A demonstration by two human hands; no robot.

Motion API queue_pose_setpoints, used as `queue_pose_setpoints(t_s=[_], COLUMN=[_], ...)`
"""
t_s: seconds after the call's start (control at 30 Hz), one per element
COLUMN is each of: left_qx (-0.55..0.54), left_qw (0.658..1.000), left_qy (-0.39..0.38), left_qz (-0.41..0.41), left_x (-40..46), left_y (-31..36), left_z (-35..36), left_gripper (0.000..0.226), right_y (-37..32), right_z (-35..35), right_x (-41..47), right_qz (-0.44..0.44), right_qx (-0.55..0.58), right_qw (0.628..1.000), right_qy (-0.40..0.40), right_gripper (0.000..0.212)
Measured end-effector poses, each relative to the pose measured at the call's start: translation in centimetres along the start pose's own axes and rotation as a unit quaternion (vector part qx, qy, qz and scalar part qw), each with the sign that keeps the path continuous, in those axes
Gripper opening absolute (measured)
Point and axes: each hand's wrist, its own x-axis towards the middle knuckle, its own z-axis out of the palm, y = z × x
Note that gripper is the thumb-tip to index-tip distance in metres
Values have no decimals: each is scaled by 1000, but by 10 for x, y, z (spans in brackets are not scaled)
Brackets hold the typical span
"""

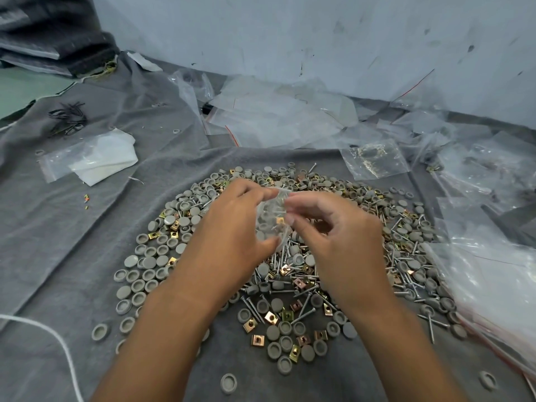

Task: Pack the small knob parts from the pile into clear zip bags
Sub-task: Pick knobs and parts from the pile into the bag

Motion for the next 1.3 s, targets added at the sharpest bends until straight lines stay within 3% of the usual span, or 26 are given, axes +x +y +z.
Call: queue_pose_setpoints(t_s=[0.17, 0.23, 0.3, 0.4, 0.53, 0.67, 0.87, 1.07, 1.3], left_qx=[2, 6, 5, 6, 6, 8, 9, 7, 7], left_qw=[1000, 1000, 1000, 1000, 1000, 1000, 1000, 1000, 1000], left_qy=[9, 11, 11, 10, 7, 5, 8, 9, 6], left_qz=[-6, -4, -3, -5, -3, -3, -2, -3, -4], left_x=[0, -1, -1, 0, 0, 0, 0, 1, 0], left_y=[-3, -3, -2, -2, -3, -2, -2, -3, -2], left_z=[-1, -1, -1, -1, -1, -1, -1, -2, -2], left_gripper=[72, 72, 72, 71, 72, 71, 72, 71, 70], right_y=[8, 13, 17, 21, 19, 20, 24, 23, 23], right_z=[-17, -27, -30, -27, -25, -25, -37, -33, -25], right_x=[1, -1, -7, -18, -18, -17, -10, -15, -17], right_qz=[37, 102, 156, 112, 56, 78, 113, 107, 31], right_qx=[-30, -82, -168, -296, -343, -306, -240, -273, -355], right_qw=[999, 985, 943, 883, 869, 885, 921, 909, 883], right_qy=[-18, -113, -241, -347, -353, -341, -284, -296, -306], right_gripper=[11, 11, 14, 33, 28, 9, 9, 10, 17])
